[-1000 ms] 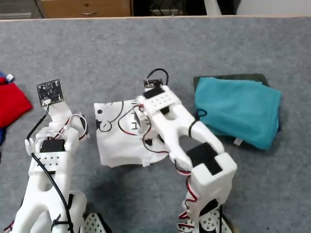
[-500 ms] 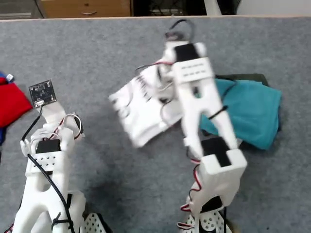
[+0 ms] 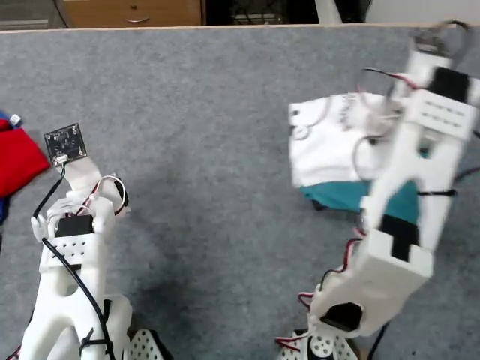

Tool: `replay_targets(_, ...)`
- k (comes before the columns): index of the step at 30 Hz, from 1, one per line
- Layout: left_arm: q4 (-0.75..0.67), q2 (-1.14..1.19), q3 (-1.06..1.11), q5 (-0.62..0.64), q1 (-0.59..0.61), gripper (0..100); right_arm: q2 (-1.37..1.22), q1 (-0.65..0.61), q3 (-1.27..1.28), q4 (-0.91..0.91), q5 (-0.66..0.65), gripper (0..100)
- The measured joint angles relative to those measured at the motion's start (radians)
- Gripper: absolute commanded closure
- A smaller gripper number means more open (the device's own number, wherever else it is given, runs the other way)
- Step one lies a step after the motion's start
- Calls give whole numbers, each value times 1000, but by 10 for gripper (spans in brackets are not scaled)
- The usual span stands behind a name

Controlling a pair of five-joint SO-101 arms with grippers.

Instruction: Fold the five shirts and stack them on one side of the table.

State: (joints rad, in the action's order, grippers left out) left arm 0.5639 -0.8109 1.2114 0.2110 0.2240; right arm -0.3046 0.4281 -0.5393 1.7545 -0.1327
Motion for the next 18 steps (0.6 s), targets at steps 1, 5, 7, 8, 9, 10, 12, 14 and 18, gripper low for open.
replay_targets(1,0,0,0,0,0,970,0,31,0,0,-11,984)
replay_targets(5,0,0,0,0,0,970,-8,92,2,0,-43,982)
replay_targets(7,0,0,0,0,0,970,-29,97,23,0,-46,939)
replay_targets(8,0,0,0,0,0,965,-46,100,29,0,-46,887)
replay_targets(9,0,0,0,0,0,945,-60,101,31,0,-46,816)
replay_targets(10,0,0,0,0,0,908,-71,104,31,0,-46,743)
replay_targets(12,25,0,-5,0,0,822,-77,104,31,0,-46,619)
replay_targets(14,92,0,-51,0,26,783,-77,106,31,0,-46,612)
replay_targets(18,353,0,-284,-5,178,773,-72,106,31,0,-46,721)
